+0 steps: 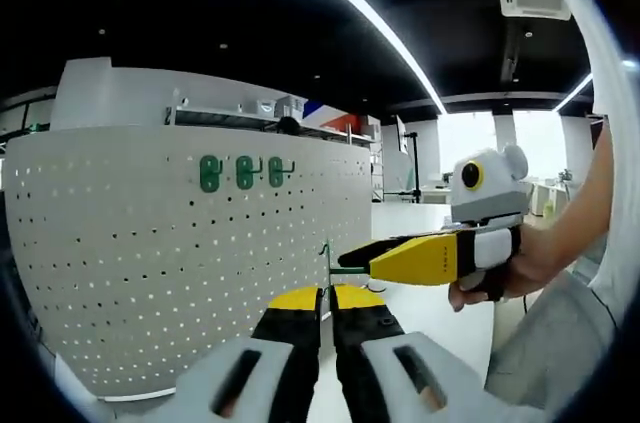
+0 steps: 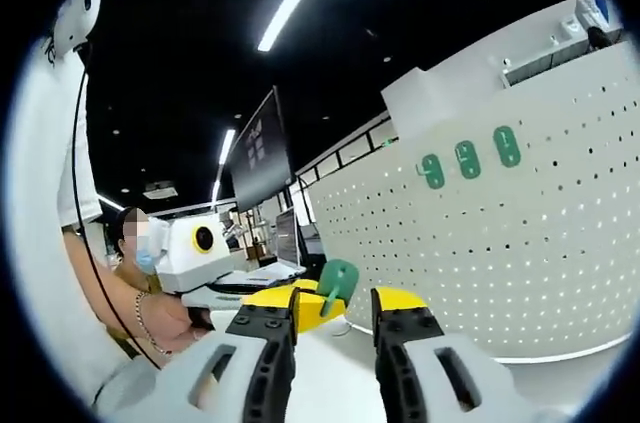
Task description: Insert the hook assembly into the mounting plate slot until the hook locks in place.
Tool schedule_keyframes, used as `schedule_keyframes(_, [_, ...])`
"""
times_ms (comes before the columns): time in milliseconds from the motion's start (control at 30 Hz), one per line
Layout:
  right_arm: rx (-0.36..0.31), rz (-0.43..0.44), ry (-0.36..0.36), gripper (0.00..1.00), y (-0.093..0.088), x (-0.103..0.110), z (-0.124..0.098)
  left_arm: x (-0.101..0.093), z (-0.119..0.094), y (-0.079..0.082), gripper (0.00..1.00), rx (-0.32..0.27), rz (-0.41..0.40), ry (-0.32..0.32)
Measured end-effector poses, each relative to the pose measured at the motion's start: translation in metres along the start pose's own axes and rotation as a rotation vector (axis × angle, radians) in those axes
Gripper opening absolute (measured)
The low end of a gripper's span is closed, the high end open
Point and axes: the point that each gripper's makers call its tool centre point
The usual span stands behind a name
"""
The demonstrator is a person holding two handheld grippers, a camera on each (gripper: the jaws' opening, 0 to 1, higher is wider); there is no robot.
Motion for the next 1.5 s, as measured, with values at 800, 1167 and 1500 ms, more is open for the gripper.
schedule_keyframes(800, [-0.006,-0.013,-0.024,0.04,-0.0012,0.0034,0.0075,-0.0036,0.0019,0.0019,0.03,-0.021,-0.014,0.023])
schedule_keyframes(1167, [-0.006,-0.012,-0.039,0.01,-0.002,0.0032,0.0087,-0.0046,0.0007,0.0,0.03,-0.022,-0.031,0.045])
schedule_keyframes(1500, [0.014,-0.028,-0.045,0.01,-0.004,0.004,0.0086,-0.0052,-0.0007,-0.002,0.03,-0.007,-0.017,0.046])
Point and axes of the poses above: the point that each gripper's makers call its tool centre point, and the gripper's own axes: z roughly forward along the fingers, x roughly to its left, y roughly out of its top, and after that the axes turned 9 degrees about -y, right-handed
